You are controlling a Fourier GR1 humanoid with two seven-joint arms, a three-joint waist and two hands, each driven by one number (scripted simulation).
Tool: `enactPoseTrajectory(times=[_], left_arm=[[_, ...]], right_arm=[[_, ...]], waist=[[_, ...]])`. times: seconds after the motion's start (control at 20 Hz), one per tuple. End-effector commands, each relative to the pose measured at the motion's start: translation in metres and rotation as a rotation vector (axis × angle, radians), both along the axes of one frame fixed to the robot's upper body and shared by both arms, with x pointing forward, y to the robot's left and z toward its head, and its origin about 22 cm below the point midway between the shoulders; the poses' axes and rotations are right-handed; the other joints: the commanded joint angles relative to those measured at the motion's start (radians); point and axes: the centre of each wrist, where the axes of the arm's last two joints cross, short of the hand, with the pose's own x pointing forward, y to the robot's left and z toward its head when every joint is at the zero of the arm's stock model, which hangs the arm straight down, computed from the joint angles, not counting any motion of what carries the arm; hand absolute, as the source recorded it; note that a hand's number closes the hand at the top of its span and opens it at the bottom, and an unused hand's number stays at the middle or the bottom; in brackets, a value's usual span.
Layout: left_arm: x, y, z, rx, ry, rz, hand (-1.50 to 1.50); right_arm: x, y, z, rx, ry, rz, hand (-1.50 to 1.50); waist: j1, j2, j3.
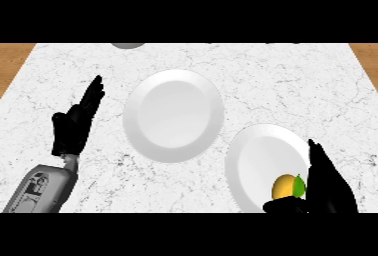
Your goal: Pick the lemon from the plate and place it in the plate
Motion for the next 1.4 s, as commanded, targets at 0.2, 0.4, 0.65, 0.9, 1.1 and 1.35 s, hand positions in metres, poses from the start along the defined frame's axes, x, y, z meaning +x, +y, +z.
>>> enactPoseTrajectory(times=[0.2, 0.4, 0.65, 0.9, 1.1, 1.35], left_arm=[[-0.009, 0.010, -0.005, -0.011, 0.005, -0.013, 0.00], [-0.004, 0.013, -0.015, -0.013, -0.013, 0.012, 0.00], [-0.012, 0.005, 0.010, -0.001, 0.006, -0.017, 0.00], [-0.002, 0.013, -0.020, 0.006, -0.003, 0.004, 0.00], [0.009, -0.013, -0.008, 0.008, 0.006, -0.004, 0.00], [0.014, -0.008, -0.003, -0.010, 0.002, -0.001, 0.00]], right_arm=[[0.030, -0.015, -0.026, 0.014, 0.162, -0.063, -1.50], [-0.001, -0.016, -0.032, 0.014, 0.195, -0.065, -1.50], [0.012, -0.025, -0.048, 0.030, 0.208, -0.088, -1.50], [0.011, -0.011, -0.058, -0.041, 0.137, -0.059, 1.50], [0.028, -0.033, -0.074, -0.083, 0.133, -0.057, 1.50], [0.012, -0.041, -0.059, -0.107, 0.092, -0.053, 1.50]], waist=[[0.006, -0.001, 0.001], [-0.006, -0.002, 0.000], [0.000, -0.003, 0.001], [-0.005, -0.001, 0.000], [-0.004, -0.001, 0.001], [-0.007, -0.001, 0.001]])
